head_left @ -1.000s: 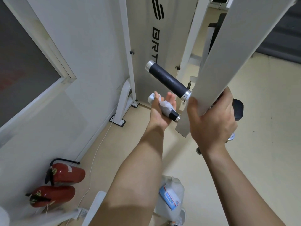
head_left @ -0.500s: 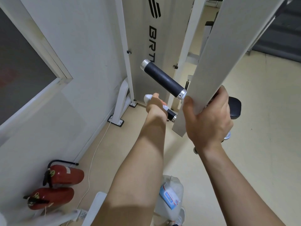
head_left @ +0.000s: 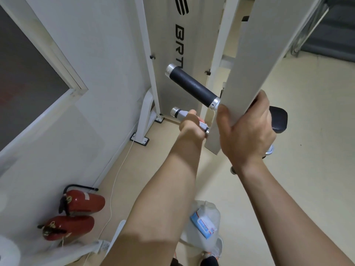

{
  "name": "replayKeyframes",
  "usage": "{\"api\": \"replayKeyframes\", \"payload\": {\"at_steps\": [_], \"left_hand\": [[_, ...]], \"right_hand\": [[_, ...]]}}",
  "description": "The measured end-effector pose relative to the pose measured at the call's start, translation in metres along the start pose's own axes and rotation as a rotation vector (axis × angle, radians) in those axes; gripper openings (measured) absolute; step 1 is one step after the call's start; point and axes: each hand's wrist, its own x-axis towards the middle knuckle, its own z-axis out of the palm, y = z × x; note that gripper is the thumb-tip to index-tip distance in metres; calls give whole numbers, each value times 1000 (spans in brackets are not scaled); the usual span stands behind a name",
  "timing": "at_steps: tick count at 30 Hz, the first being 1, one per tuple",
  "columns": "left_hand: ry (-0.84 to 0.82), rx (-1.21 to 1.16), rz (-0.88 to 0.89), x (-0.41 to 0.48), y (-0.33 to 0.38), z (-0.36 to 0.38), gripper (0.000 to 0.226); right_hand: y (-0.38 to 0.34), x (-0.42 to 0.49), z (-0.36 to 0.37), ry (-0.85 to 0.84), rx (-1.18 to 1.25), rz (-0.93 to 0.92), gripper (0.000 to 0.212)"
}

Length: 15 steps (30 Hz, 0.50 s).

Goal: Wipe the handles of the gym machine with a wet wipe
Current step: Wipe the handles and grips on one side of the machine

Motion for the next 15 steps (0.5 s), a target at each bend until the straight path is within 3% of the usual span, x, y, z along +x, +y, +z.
{"api": "replayKeyframes", "payload": {"at_steps": [3,10,12,15], "left_hand": [[22,-8,0,8,27,-11,43],[-447,-331,44,22,1,-45,44],[-464,-269,58,19,-7,-42,44],[-293,-42,32,7,-21,-24,38]], "right_hand": [[-1,-4,0,3,-12,-16,75],[0,-9,-1,23,-47,-11,74],[2,-8,0,31,-44,3,72],[2,-3,0,31,-12,-2,73]]}}
